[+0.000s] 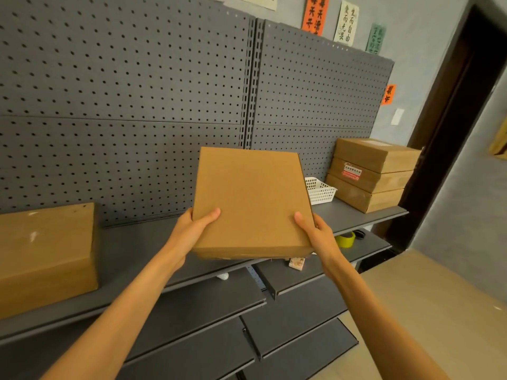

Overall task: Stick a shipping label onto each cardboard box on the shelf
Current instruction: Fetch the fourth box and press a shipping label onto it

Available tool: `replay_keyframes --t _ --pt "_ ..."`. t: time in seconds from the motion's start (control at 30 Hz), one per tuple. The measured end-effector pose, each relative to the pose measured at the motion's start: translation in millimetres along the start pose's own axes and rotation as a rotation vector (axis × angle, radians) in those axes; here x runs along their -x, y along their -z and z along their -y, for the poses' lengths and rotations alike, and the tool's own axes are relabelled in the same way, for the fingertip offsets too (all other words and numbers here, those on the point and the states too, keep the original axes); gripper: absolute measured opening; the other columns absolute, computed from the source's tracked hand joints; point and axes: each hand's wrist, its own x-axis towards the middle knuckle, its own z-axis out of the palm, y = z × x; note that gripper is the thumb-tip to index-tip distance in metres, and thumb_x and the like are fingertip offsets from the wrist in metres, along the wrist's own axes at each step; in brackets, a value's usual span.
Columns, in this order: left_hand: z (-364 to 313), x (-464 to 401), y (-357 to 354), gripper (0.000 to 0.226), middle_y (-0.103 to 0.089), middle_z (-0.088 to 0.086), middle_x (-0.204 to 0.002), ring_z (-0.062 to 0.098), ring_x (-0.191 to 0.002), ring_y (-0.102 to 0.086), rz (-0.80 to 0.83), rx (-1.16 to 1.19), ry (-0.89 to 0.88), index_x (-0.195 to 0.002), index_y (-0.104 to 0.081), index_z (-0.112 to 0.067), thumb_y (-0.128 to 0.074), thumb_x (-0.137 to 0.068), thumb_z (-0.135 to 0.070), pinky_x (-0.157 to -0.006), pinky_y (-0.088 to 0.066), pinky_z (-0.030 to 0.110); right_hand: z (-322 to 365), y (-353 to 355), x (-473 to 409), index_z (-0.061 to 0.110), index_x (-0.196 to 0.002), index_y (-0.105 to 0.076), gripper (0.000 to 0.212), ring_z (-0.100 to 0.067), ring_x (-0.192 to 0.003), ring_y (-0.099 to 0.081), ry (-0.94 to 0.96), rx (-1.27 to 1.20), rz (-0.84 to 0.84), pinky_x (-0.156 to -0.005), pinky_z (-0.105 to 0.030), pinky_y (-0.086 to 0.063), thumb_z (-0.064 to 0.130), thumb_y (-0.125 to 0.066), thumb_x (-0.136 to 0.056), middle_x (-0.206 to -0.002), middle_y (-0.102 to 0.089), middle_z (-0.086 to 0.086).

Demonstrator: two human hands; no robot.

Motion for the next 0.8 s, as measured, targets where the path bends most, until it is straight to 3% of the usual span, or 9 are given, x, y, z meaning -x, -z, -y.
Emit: replay_keyframes --t 0.07,0.4,0.6,0.8 --pt "3.4 -6.8 -2.2 0.06 -0.059 -0.004 -0.117 0.013 -0.098 -0.057 -0.031 -0.017 0.019 -0.133 -0.045 -0.021 -0.066 -0.082 -0.046 -0.082 -0.043 0.03 -5.3 -2.1 -8.8 0.019 -0.134 -0.048 0.058 -0.012 -0.099 -0.06 -0.015 -0.004 0.021 -0.081 -0.026 -0.048 0.047 -0.061 -0.086 -0.121 -0.06 0.001" --pt "37.1 -61.7 14.3 0.069 -0.056 0.0 -0.13 0.018 -0.103 -0.056 -0.13 -0.083 0.182 -0.138 -0.042 -0.019 -0.062 -0.082 -0.054 -0.087 -0.044 0.034 -42.0 -35.3 -78.1 0.017 -0.136 -0.047 0.065 -0.016 -0.103 -0.06 -0.123 0.061 0.166 -0.089 -0.034 -0.048 0.049 -0.064 -0.082 -0.122 -0.06 0.0" --pt "48.1 -103.8 24.0 0.066 -0.058 0.003 -0.128 0.02 -0.099 -0.057 -0.205 -0.065 0.252 -0.135 -0.046 -0.016 -0.067 -0.081 -0.048 -0.082 -0.045 0.033 -46.7 -59.4 -132.2 0.013 -0.127 -0.054 0.057 -0.016 -0.095 -0.062 -0.239 0.077 0.237 -0.075 -0.029 -0.049 0.044 -0.069 -0.081 -0.111 -0.063 0.0" --pt "54.2 -128.3 21.3 0.064 -0.059 0.002 -0.126 0.019 -0.095 -0.057 -0.24 -0.07 0.309 -0.132 -0.047 -0.016 -0.068 -0.081 -0.048 -0.08 -0.043 0.032 -50.7 -67.9 -173.3 0.01 -0.137 -0.044 0.071 -0.021 -0.105 -0.053 -0.33 0.161 0.276 -0.088 -0.033 -0.042 0.045 -0.069 -0.081 -0.128 -0.054 -0.006"
